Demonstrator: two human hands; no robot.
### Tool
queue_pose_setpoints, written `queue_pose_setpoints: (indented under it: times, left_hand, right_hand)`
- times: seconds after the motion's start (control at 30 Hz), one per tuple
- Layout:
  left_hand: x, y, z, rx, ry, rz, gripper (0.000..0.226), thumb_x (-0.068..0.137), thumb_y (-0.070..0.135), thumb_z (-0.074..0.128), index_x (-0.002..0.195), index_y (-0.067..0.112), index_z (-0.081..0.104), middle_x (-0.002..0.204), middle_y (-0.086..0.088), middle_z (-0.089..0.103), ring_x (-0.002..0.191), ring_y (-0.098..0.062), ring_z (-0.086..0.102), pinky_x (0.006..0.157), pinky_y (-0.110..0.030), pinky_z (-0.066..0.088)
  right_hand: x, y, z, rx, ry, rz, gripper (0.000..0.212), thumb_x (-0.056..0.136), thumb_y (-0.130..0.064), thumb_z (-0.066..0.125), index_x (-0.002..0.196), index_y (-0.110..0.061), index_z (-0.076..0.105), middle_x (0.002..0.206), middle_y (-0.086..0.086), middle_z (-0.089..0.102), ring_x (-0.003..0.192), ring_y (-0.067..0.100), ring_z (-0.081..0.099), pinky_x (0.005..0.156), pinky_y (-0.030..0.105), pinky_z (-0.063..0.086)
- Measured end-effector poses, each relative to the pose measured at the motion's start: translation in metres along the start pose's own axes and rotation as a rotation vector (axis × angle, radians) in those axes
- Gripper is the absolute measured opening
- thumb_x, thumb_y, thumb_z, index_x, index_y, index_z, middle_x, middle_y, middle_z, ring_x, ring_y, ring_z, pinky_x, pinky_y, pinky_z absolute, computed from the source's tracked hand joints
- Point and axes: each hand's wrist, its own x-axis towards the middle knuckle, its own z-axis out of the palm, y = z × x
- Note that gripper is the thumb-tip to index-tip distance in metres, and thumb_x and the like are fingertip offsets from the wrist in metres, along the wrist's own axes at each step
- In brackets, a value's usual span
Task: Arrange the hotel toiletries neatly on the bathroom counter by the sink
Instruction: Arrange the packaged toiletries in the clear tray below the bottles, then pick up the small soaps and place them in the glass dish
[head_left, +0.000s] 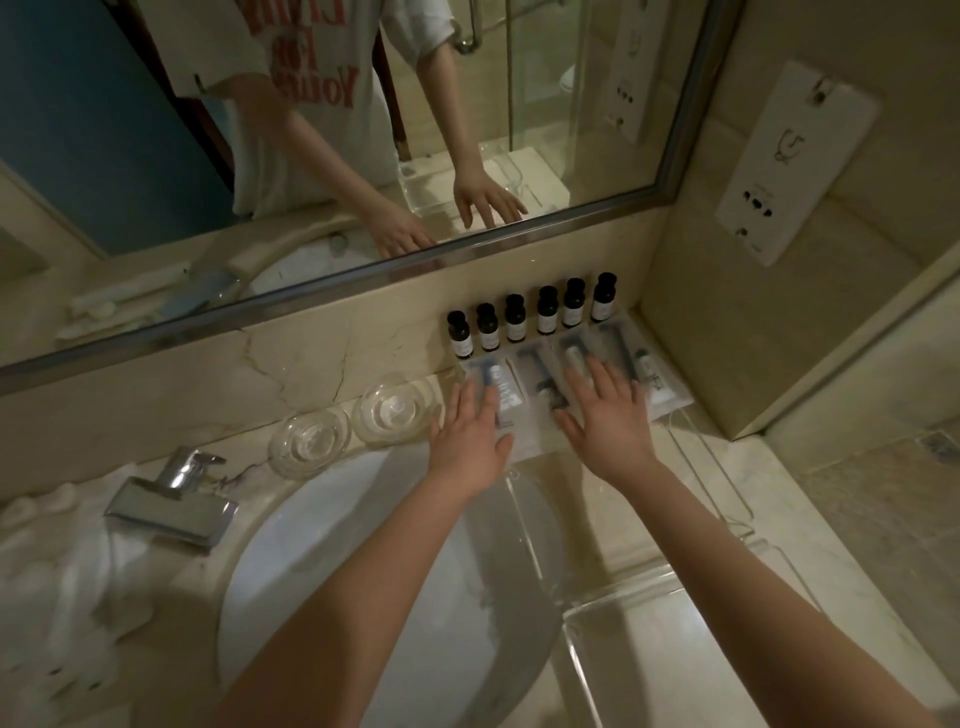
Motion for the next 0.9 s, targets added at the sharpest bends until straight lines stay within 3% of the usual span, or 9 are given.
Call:
queue_pose_setpoints:
  times: [0.13, 0.4, 0.67, 0.9]
  left_hand:
    - [-0.032, -0.022, -0.018, -0.003, 0.080, 0.022, 0.064, 0.097, 0.040, 0.038, 0.151, 0.019, 0.010, 0.161, -0.006, -0.006, 0.148, -0.022, -0.011, 0.118, -0.049, 0.000]
    - [-0.130, -0.095, -0.022, -0.017, 0.161, -0.102, 0.059, 0.095, 0.040, 0.042, 0.148, 0.019, 0.024, 0.160, -0.006, 0.004, 0.148, -0.025, -0.001, 0.118, -0.046, 0.010]
    - [-0.197, -0.181, -0.002, -0.007, 0.126, -0.262, 0.057, 0.095, 0.041, 0.042, 0.146, 0.019, 0.030, 0.159, -0.006, 0.015, 0.147, -0.025, 0.008, 0.118, -0.046, 0.016]
    - [-0.259, -0.256, 0.010, -0.075, 0.079, -0.374, 0.054, 0.094, 0.040, 0.044, 0.143, 0.017, 0.036, 0.157, -0.008, 0.022, 0.146, -0.028, 0.013, 0.118, -0.045, 0.018]
  right_hand:
    - [-0.021, -0.030, -0.007, 0.035, 0.079, -0.110, 0.050, 0.088, -0.032, 0.057, 0.133, -0.015, 0.046, 0.144, 0.014, 0.043, 0.136, 0.034, 0.035, 0.109, 0.052, 0.029]
    - [-0.084, -0.120, -0.001, 0.067, 0.076, -0.318, 0.043, 0.079, -0.028, 0.066, 0.118, -0.011, 0.057, 0.120, 0.011, 0.062, 0.112, 0.036, 0.057, 0.092, 0.047, 0.046]
    - [-0.137, -0.211, 0.026, 0.098, -0.107, -0.402, 0.046, 0.085, -0.027, 0.061, 0.128, -0.013, 0.053, 0.136, 0.014, 0.052, 0.125, 0.036, 0.048, 0.100, 0.047, 0.038]
    - [-0.166, -0.287, 0.056, 0.053, -0.354, -0.515, 0.054, 0.092, -0.031, 0.051, 0.142, -0.018, 0.034, 0.152, 0.006, 0.031, 0.133, 0.030, 0.036, 0.105, 0.044, 0.036]
